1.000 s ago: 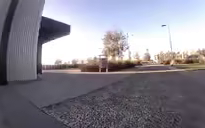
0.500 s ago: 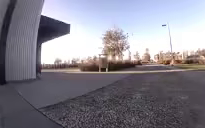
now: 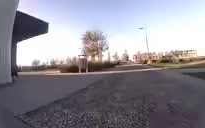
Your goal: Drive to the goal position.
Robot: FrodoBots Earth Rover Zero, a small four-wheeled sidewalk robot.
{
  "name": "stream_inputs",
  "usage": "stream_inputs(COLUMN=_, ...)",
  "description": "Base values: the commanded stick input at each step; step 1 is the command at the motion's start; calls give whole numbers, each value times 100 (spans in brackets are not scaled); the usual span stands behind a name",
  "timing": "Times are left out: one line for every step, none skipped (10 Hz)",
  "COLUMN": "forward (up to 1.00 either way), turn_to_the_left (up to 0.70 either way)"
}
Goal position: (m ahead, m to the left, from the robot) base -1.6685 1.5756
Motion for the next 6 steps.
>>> stream_inputs(forward=5, turn_to_the_left=-11)
stream_inputs(forward=5, turn_to_the_left=-11)
stream_inputs(forward=5, turn_to_the_left=-11)
stream_inputs(forward=5, turn_to_the_left=-11)
stream_inputs(forward=5, turn_to_the_left=-10)
stream_inputs(forward=5, turn_to_the_left=0)
